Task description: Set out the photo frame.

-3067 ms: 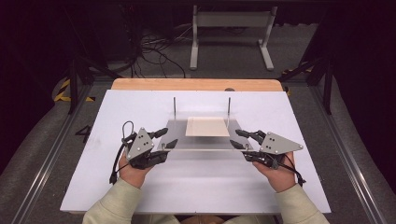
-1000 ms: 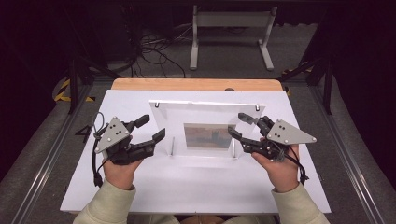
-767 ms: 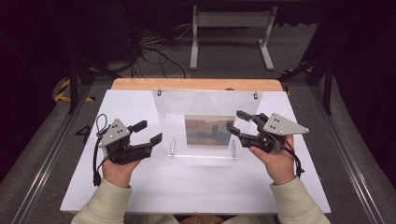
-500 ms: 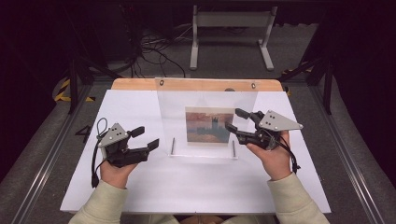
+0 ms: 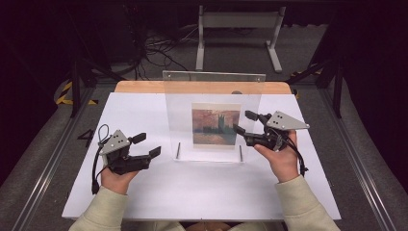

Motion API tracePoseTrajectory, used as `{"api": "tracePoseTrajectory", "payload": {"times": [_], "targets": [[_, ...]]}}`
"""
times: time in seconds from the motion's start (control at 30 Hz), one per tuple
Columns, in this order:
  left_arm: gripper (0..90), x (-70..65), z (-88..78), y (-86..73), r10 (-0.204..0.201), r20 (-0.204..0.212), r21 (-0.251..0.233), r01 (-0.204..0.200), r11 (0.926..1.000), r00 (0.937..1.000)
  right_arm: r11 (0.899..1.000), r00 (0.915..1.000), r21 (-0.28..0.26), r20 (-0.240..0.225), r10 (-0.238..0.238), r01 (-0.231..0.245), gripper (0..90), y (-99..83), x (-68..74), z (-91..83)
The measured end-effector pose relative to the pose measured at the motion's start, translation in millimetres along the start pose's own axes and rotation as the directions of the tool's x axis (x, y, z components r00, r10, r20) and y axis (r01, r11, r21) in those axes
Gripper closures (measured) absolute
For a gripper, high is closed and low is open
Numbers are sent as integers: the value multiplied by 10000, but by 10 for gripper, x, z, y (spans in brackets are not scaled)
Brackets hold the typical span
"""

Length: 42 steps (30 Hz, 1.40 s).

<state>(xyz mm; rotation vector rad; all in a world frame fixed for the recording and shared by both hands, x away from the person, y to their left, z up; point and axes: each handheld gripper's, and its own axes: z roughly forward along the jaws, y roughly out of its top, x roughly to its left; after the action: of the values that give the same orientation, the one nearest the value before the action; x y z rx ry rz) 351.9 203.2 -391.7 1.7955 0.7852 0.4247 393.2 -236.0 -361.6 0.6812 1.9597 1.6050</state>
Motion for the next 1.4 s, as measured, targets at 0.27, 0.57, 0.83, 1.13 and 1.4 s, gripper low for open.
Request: {"api": "tracePoseTrajectory", "payload": {"times": [0.27,0.57,0.83,1.13,1.4], "targets": [[220,42,-22,-31,132,186,-16,-132,9999,9997,9988,9985,224,342,433,-441,236,74,28,-216],[179,121,-187,-133,113,23,35,-113,9999,9999,9969,9976,661,571,383,-421,162,112,16,-638],[163,139,-234,-202,149,-48,161,-149,9998,9999,9912,9897,907,1146,853,-960,145,-30,-88,-964],[155,204,-277,-301,-9,-286,152,14,9999,9996,9796,9868,1643,1313,945,-1157,126,-360,-161,-1086],[150,288,-238,-446,-129,-317,407,142,9991,9994,9672,9812,2025,1475,1246,-1533,98,-777,-215,-1080]]}}
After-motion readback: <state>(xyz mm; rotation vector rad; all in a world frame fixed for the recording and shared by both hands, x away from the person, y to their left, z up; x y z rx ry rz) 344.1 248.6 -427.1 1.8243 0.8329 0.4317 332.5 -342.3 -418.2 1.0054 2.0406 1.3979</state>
